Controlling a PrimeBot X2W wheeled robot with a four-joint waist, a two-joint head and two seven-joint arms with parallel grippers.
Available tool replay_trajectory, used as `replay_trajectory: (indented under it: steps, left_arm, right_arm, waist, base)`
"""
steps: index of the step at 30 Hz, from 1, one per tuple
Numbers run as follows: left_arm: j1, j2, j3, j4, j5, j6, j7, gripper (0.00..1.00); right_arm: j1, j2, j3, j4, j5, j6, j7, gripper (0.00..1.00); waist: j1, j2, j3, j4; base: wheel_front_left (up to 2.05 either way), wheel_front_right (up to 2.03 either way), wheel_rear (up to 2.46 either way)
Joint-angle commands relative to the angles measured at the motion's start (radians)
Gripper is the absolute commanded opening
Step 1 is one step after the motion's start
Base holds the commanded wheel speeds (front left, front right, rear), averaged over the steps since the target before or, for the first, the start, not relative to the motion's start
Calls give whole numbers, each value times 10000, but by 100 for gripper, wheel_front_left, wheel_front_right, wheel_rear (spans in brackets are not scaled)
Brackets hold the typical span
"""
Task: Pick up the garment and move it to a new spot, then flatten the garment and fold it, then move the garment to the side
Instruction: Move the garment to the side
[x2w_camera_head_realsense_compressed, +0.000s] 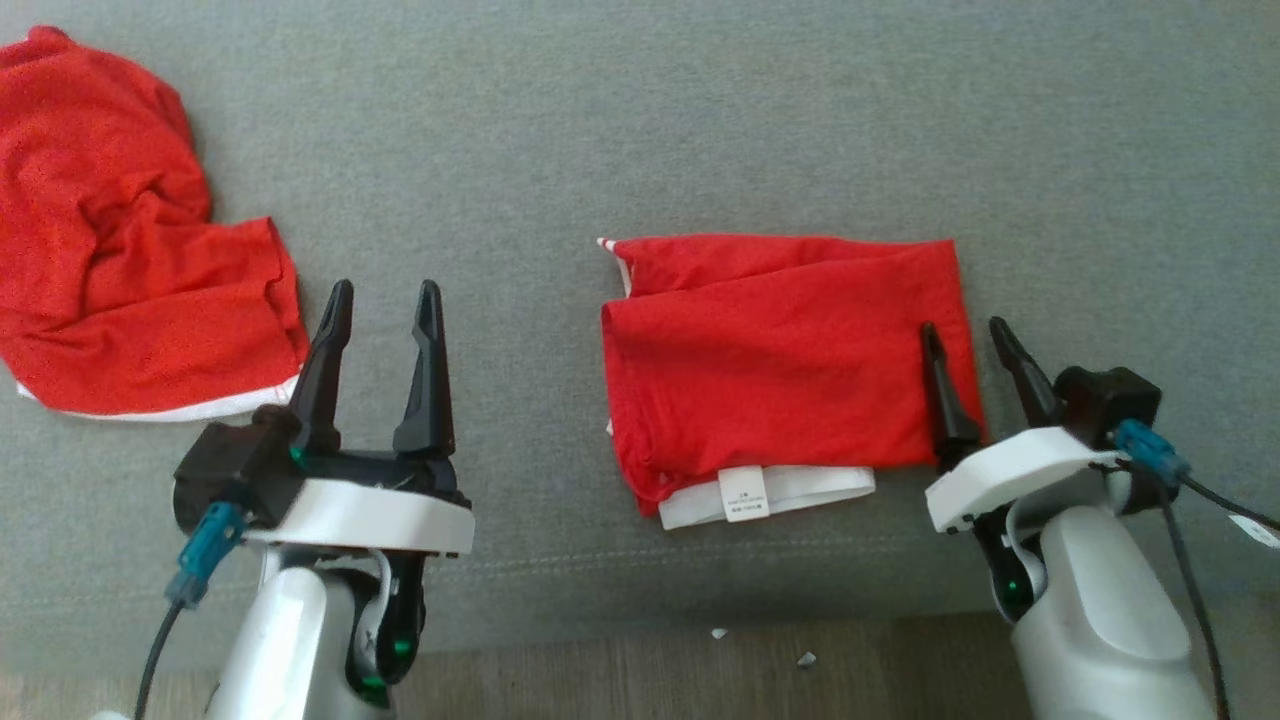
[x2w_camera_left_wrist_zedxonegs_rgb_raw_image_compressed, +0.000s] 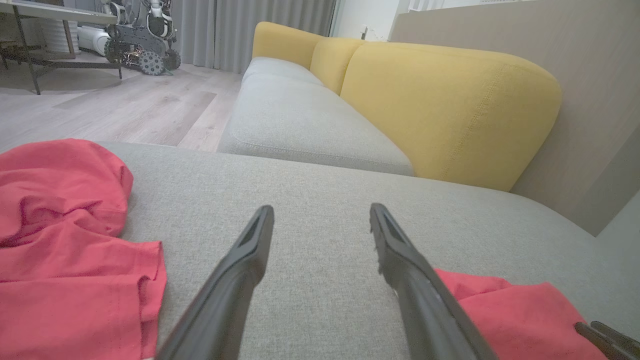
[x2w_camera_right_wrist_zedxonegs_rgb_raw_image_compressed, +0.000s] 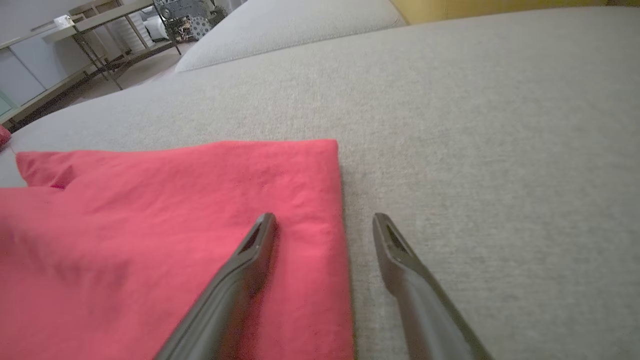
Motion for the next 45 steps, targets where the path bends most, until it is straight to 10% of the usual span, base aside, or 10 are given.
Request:
replay_trajectory:
  steps: [1,4,5,6,25,36,45]
  left_arm:
    - [-304,72,257,-285,-16,22,-122,100]
    - [-340,72,202,-302,-33,62,-122,100]
    - [-341,72,196,-308,-34,71,-122,100]
    - [-340,72,195,-309,-33,77,-122,100]
    - [-1106,72,263,-588,118,-99,-122,100]
    - [-2400,72,368,-624,378,-346,-122,100]
    - [-3370,72,387,-297,853,-812,-122,100]
  right_arm:
    - [-221,136,291,-196,84,35,-67,100]
    - [-426,78,516,252,190,35,-60,96]
    - [-494,50,580,372,223,35,-73,25]
    - [-553,14,652,492,233,35,-83,0]
    - [-2819,-2255,1824,-166,-1121,35,-255,0]
    - [-5093,-4372,1873,265,645,35,336,0]
    - [-5960,-4858,1326,723,1471,35,410,0]
  waist:
    - [0,0,52,61]
    - [0,0,117,160]
    - [0,0,128,179]
    - [0,0,134,196]
    - [0,0,506,-441]
    - [0,0,2033,-1040]
    - [0,0,2702,-1505]
  base:
    - [0,0,0]
    - [0,0,0]
    - [0,0,0]
    - [0,0,0]
    - [0,0,0]
    - [0,0,0]
    - [0,0,0]
